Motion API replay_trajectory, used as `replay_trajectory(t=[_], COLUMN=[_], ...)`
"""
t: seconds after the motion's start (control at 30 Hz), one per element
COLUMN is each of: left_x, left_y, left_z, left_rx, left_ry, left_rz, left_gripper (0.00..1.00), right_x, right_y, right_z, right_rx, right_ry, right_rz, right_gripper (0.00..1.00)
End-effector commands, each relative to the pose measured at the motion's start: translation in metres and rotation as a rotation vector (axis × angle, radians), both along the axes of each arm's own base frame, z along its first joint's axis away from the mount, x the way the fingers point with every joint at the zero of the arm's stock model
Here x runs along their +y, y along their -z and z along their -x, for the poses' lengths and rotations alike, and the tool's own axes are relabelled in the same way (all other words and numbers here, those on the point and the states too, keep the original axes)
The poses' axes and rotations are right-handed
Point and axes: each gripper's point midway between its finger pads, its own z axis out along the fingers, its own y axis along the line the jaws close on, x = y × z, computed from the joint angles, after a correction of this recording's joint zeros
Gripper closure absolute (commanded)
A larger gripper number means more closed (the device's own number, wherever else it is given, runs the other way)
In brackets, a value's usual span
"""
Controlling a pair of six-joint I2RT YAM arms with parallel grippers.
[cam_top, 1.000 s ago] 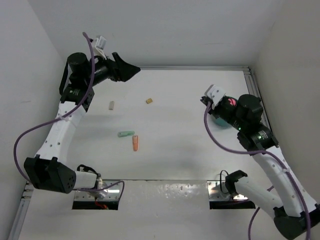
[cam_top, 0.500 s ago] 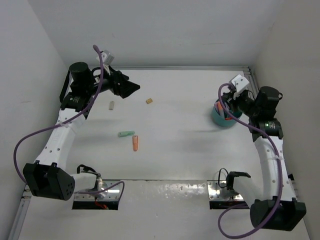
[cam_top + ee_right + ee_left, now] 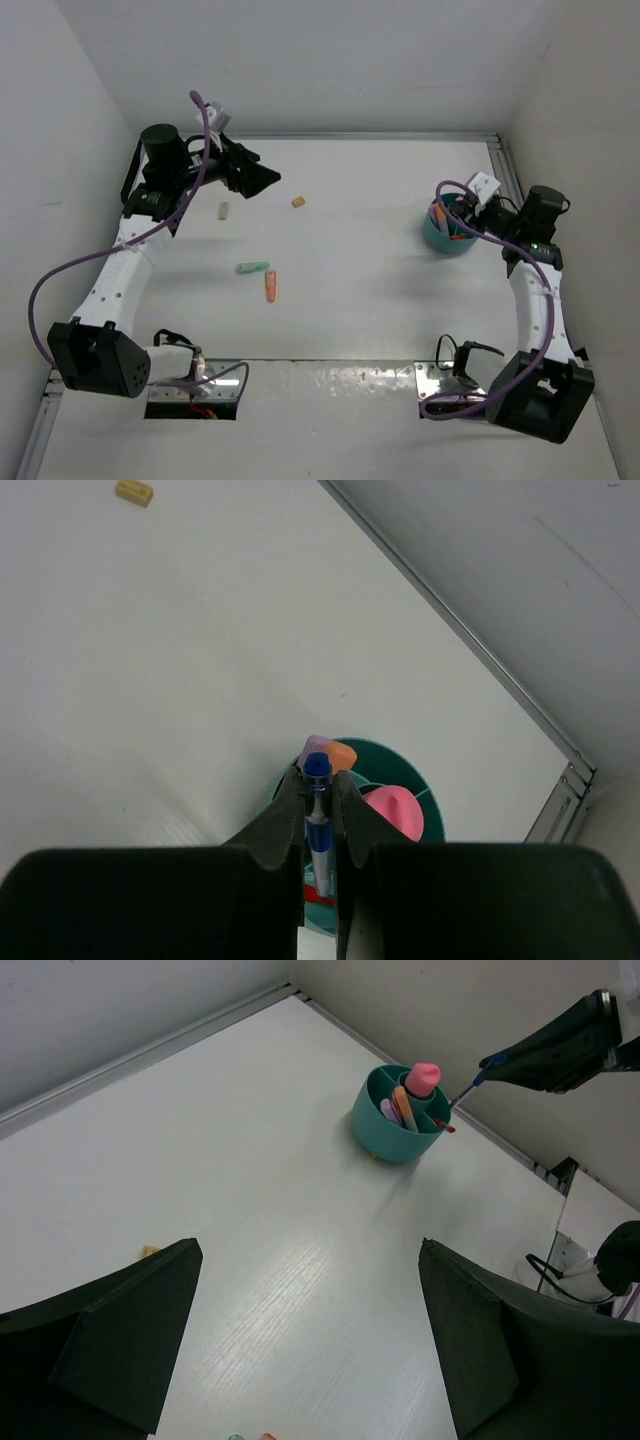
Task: Sort the stationery into containers
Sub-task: Place the pen in the storage box.
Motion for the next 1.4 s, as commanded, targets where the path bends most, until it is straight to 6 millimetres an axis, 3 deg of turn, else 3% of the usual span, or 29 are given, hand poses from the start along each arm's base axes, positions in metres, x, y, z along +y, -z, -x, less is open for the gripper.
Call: replay_trajectory(t=[0.0,0.3,0.57,0.7,0.87,1.1,1.27,1.3,1.37], left_x=[0.003,0.003,0.002,0.002,-0.001,-0.001,-0.001,0.0,0.0], left_y=[-0.003,0.005,0.005,0.007,0.009,0.009,0.01,0.012,0.014], left_z=[-0.003,-0.005,-0.007,-0.009,-0.013,-0.017,-0.019,-0.02,-0.02], left_rx=[-0.036,-0.007,0.011,0.023,0.053,0.058,0.068,0.074,0.076], left_ry=[0.011,0.013,0.012,0.014,0.02,0.023,0.021,0.015,0.015], left_rz=[-0.006,-0.002,0.015,0.021,0.044,0.045,0.046,0.045,0.041], left_gripper=[0.04,0.04,0.04,0.05,0.06,0.06,0.06,0.06,0.06], right_x=[0.003,-0.006,-0.006,0.002,0.008,0.022,0.024,0.024,0.023], right_y=[0.005,0.055,0.08,0.079,0.077,0.091,0.091,0.092,0.091], right_z=[-0.002,-0.001,0.001,0.004,-0.005,-0.011,-0.026,-0.032,-0.038], right_rx=[-0.097,-0.125,-0.045,-0.033,0.034,0.127,0.153,0.17,0.185], right_ry=[-0.108,-0.147,-0.157,-0.153,-0.093,-0.086,-0.028,-0.008,0.013], right_rz=[0.089,0.197,0.175,0.144,0.084,0.114,0.11,0.11,0.111], right_gripper=[1.0,1.0,1.0,1.0,1.0,1.0,1.0,0.91,0.85])
